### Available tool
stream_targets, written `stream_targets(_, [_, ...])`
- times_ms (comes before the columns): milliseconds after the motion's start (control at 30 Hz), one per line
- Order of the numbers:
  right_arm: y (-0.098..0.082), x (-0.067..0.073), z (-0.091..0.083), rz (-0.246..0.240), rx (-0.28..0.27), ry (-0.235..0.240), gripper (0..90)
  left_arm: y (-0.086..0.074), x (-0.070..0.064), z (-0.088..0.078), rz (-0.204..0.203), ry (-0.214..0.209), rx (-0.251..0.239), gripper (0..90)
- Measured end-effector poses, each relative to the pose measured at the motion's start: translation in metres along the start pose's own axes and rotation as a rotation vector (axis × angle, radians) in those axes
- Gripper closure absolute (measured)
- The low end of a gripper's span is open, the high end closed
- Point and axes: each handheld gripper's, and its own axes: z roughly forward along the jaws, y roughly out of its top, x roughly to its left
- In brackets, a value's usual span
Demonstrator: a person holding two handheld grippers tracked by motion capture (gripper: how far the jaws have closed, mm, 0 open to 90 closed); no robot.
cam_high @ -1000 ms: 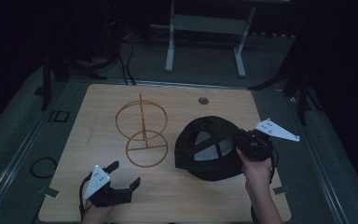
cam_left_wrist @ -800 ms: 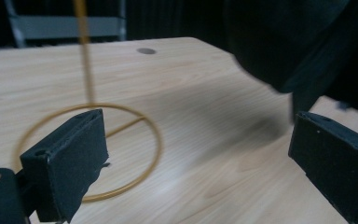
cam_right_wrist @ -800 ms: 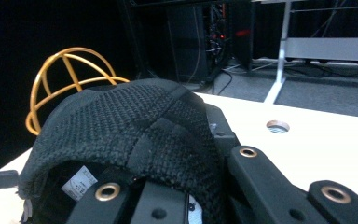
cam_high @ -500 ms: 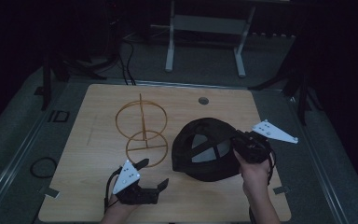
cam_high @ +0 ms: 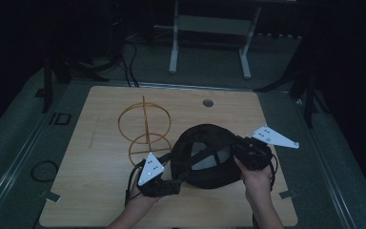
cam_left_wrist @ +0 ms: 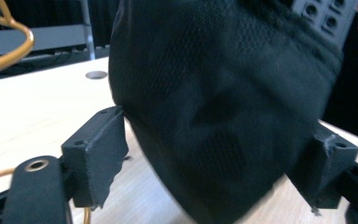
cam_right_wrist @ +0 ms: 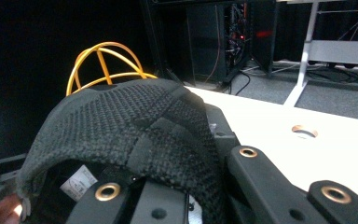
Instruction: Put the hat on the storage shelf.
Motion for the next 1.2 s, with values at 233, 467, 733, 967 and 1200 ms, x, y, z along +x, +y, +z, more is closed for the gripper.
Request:
stream_targets(233, [-0.001, -0.001, -0.003, -0.012, 0.002, -0.006, 88.4, 0.013, 0.002, 0.003, -0.01, 0.07, -0.036, 56.6])
stream_targets(467, [-0.01, -0.002, -0.006, -0.002, 0.01, -0.01, 88.4, 0.028, 0.003, 0.003, -0.018, 0.133, -0.055, 87.7])
stream_targets(733, [-0.021, -0.005, -0.018, -0.012, 0.013, -0.02, 88.3, 0.046, 0.0, 0.004, 0.005, 0.112, -0.074, 88.5])
stream_targets(967, [-0.032, -0.01, -0.031, -0.001, 0.019, -0.026, 88.1, 0.066, -0.005, 0.011, 0.041, 0.11, -0.079, 88.7])
stream_targets(1200, [-0.042, -0.015, -0.041, -0.026, 0.016, -0.022, 86.2, 0.088, -0.01, 0.016, 0.099, 0.093, -0.078, 88.7])
